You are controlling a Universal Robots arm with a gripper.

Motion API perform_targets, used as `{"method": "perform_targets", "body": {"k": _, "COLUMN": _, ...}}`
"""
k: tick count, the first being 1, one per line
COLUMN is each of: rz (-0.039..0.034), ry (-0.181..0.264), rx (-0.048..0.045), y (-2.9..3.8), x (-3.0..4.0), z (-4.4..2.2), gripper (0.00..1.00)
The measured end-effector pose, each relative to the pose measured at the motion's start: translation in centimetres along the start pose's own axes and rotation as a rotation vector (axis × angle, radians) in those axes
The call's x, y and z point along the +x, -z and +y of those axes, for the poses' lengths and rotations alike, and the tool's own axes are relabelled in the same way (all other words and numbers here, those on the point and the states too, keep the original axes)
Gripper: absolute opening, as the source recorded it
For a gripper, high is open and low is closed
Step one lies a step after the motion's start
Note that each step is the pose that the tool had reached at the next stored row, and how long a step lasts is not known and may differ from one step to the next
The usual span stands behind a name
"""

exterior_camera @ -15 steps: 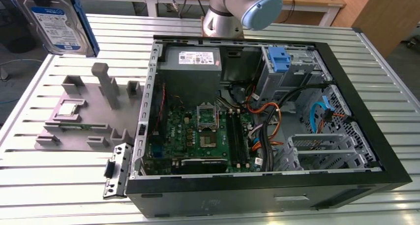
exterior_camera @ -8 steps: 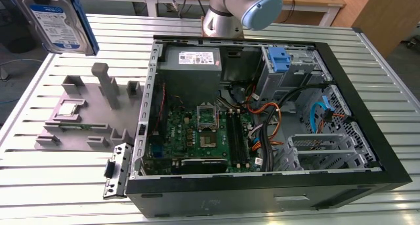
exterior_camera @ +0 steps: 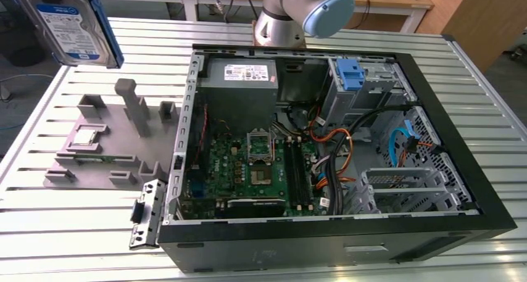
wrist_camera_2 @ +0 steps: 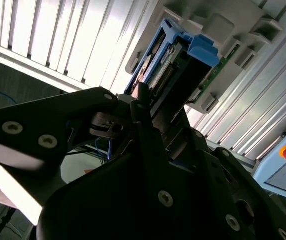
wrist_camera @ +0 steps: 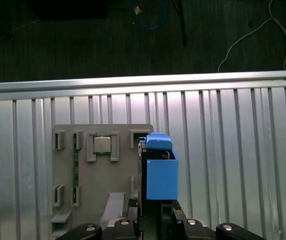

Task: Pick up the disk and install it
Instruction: 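Pick up the disk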

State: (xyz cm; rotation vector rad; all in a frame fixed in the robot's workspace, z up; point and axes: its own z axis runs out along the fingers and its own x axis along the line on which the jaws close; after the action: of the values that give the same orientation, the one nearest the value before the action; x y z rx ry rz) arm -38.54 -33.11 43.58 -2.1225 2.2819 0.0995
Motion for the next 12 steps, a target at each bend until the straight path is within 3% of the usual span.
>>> {"method": "perform_targets", "body": {"k": 12, "rz": -0.0004, "ry": 0.0, "rx": 0.0001, "y": 0.12, "x": -0.01, "z": 0.0, "gripper": 0.35}}
